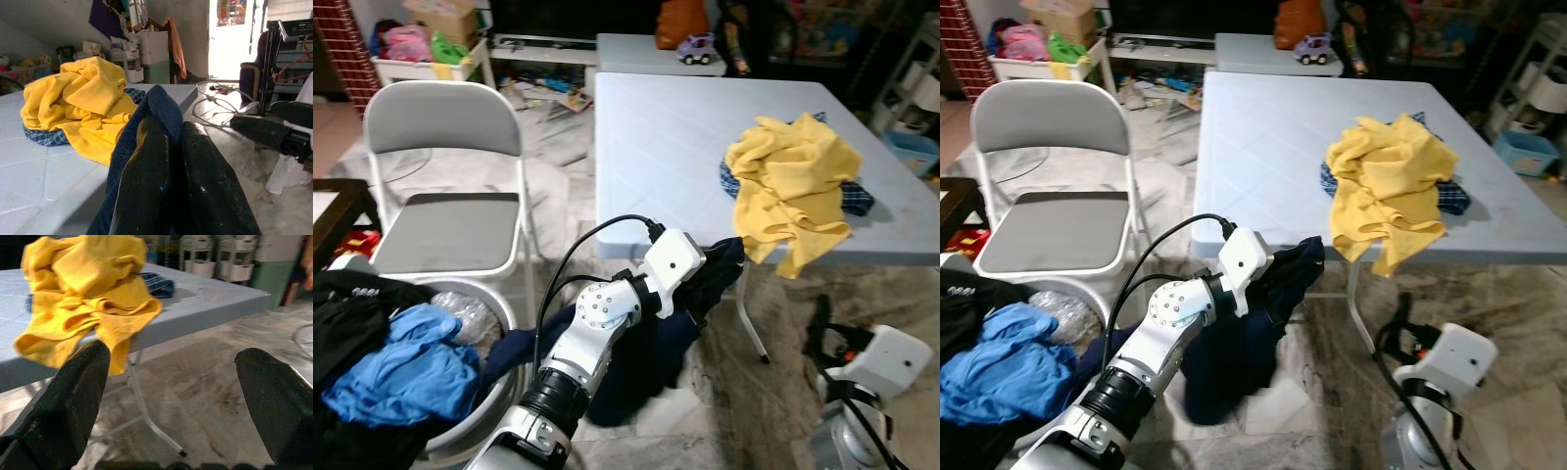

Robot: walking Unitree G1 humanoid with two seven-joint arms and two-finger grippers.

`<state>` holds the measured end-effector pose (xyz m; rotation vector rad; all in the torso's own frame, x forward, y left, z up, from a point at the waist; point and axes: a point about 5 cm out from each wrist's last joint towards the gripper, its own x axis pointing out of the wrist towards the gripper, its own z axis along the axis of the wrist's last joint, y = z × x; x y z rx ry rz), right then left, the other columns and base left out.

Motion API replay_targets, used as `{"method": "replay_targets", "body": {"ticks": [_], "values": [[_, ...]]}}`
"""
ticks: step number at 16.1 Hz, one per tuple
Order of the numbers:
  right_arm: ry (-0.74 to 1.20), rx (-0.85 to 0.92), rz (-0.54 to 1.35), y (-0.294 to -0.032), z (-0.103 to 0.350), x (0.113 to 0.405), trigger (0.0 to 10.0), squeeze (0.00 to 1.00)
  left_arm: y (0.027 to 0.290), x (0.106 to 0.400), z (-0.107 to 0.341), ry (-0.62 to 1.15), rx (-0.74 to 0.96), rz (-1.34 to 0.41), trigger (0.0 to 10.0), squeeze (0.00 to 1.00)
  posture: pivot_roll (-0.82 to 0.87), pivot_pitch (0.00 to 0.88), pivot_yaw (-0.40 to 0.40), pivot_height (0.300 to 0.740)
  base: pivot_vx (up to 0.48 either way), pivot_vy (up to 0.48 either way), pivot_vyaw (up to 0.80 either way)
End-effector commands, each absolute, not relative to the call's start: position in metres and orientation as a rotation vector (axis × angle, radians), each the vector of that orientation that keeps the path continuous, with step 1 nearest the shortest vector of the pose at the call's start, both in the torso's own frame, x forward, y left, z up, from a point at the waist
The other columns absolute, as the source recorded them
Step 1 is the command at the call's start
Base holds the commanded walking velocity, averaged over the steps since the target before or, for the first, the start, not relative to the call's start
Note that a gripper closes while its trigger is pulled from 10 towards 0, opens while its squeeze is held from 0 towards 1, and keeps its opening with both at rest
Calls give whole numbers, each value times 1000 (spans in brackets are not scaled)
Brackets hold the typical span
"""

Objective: Hang hanger

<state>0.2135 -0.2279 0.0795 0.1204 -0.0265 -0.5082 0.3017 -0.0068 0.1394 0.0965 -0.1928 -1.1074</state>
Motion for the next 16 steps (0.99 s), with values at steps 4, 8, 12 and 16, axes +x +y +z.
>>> {"method": "replay_targets", "body": {"ticks": [4,8,12,16], "values": [[-47,113,-524,-229,82,211,10000,0,2,296,112,-57,55,-1130,10000,0,-59,18,-61,740,0,0,-800],[-42,118,-513,-225,79,211,10000,0,8,292,93,33,40,-1150,10000,0,-65,11,-55,740,0,0,-128],[-41,121,-525,-226,77,211,10000,0,8,294,91,49,39,-1163,10000,0,-72,2,-39,740,0,0,0],[-49,119,-548,-230,77,210,10000,0,4,294,92,56,39,-1196,10000,0,-86,0,-24,740,0,-284,0]]}}
